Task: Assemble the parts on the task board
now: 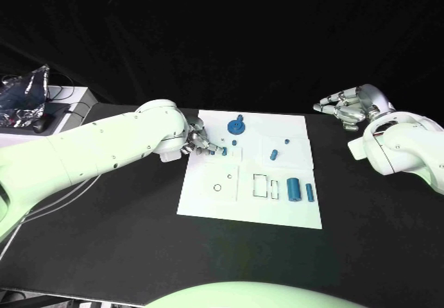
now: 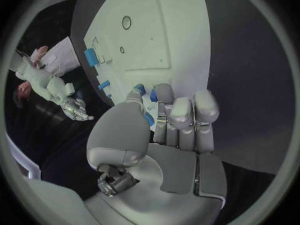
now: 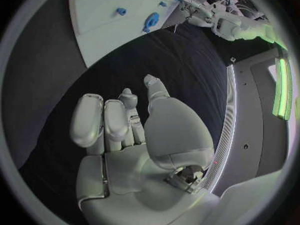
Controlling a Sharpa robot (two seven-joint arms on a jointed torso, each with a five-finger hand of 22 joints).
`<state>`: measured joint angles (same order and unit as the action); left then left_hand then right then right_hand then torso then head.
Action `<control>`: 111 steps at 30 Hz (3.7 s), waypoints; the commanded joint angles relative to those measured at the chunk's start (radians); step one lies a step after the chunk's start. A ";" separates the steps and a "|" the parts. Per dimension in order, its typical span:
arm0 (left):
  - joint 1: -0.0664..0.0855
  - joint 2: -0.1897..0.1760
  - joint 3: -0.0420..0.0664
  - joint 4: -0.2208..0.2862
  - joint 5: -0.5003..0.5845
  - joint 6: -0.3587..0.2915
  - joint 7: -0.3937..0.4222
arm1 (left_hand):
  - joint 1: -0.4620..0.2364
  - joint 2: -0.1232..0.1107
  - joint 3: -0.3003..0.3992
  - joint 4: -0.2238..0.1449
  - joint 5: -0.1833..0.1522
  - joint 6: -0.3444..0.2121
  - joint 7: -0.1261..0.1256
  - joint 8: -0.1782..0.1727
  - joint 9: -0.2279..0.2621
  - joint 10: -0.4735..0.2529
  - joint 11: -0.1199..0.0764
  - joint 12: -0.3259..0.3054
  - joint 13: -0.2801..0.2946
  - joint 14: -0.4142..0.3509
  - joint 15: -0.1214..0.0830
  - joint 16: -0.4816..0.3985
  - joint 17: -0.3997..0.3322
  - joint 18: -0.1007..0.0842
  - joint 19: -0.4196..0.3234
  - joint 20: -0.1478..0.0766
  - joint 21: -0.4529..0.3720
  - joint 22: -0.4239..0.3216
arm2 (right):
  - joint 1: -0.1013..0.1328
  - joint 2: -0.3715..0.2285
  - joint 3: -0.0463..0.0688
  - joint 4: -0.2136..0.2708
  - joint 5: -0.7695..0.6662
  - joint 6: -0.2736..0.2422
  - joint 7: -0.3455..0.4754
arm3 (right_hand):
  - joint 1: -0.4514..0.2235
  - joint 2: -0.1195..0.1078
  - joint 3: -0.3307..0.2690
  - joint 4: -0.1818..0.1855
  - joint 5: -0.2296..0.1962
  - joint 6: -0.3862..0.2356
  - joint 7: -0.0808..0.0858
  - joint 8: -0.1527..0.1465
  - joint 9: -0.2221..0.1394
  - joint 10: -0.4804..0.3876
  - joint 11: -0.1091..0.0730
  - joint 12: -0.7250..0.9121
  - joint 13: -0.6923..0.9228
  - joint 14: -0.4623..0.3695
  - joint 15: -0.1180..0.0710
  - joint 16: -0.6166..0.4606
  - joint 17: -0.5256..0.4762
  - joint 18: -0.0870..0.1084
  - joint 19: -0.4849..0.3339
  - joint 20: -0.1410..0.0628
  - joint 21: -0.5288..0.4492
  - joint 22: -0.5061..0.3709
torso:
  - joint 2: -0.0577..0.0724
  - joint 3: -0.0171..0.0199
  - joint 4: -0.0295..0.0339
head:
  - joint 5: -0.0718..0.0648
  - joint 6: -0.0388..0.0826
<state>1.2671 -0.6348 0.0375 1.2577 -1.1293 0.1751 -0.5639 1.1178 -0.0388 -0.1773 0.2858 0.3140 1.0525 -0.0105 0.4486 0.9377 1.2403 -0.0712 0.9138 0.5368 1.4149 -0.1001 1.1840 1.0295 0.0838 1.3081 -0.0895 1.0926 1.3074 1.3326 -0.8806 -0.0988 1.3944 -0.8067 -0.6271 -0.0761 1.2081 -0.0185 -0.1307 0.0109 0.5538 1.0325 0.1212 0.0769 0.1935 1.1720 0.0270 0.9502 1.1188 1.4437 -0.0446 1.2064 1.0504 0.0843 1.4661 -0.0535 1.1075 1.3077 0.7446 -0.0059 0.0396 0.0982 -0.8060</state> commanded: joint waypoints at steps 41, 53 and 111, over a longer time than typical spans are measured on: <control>-0.039 -0.081 0.065 0.064 0.196 -0.362 0.471 | 0.426 0.024 0.321 -0.257 0.021 -0.137 0.139 -0.231 -0.467 -0.284 0.135 -0.345 -0.277 -0.335 0.108 -0.459 -0.403 0.008 -0.331 0.083 -0.549 -0.209 | -0.002 0.006 0.000 -0.011 0.025 -0.020 0.076 | 0.017 0.015 0.022 -0.024 0.007 -0.001 0.010 -0.007 -0.005 -0.044 -0.007 -0.119 -0.096 -0.006 -0.007 -0.022 -0.018 0.008 0.033 -0.010 -0.028 0.143 | -0.001 -0.0008 0.0013 | -0.015 0.036; -0.048 0.005 0.010 0.012 -0.117 -0.424 0.638 | 0.358 -0.033 0.205 -0.287 -0.028 -0.041 0.098 -0.385 -0.787 -0.238 0.176 -0.656 -0.476 -0.302 0.132 -0.478 -0.549 0.030 -0.276 0.127 -0.660 -0.310 | -0.003 0.020 -0.002 -0.032 0.063 -0.018 0.160 | 0.037 0.028 0.074 -0.086 0.009 0.000 0.014 -0.008 -0.020 -0.051 -0.011 -0.161 -0.198 -0.015 -0.013 -0.142 -0.104 0.022 0.013 -0.016 -0.218 0.103 | 0.001 -0.0006 -0.0006 | -0.027 0.074; -0.061 0.150 -0.020 -0.154 -0.354 -0.306 0.491 | 0.331 -0.055 0.458 -0.319 -0.027 0.067 0.125 -0.386 -0.871 -0.064 0.156 -0.813 -0.474 -0.331 0.116 0.037 -0.644 0.071 -0.272 0.114 -0.418 0.017 | -0.005 0.034 -0.003 -0.031 0.060 -0.048 0.196 | 0.028 0.023 0.100 -0.105 0.016 -0.001 0.014 -0.007 -0.024 -0.054 -0.014 -0.181 -0.353 -0.009 -0.017 -0.258 -0.136 0.024 0.031 -0.021 -0.405 0.088 | 0.003 0.0003 0.0000 | -0.032 0.073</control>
<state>1.2089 -0.4903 0.0183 1.1056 -1.4819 -0.1534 -0.0656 1.4493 -0.0992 0.2777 -0.0331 0.2874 1.1150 0.1127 0.0668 0.0661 1.1744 0.0840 0.1041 0.0616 1.0881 0.0194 1.2140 0.3862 0.1461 1.0387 0.0234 0.6716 1.3084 1.3282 -0.8477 -0.1020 1.3614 -0.7426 -0.6741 0.1060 1.2429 0.0099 -0.0326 -0.0926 0.5674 1.0284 0.1280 0.0731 0.1697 1.1246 0.0155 0.7631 0.7665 1.4295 -0.0626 0.9546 0.9123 0.1074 1.4660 -0.0676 0.7046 1.3075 0.7470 -0.0058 0.0389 0.0668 -0.7326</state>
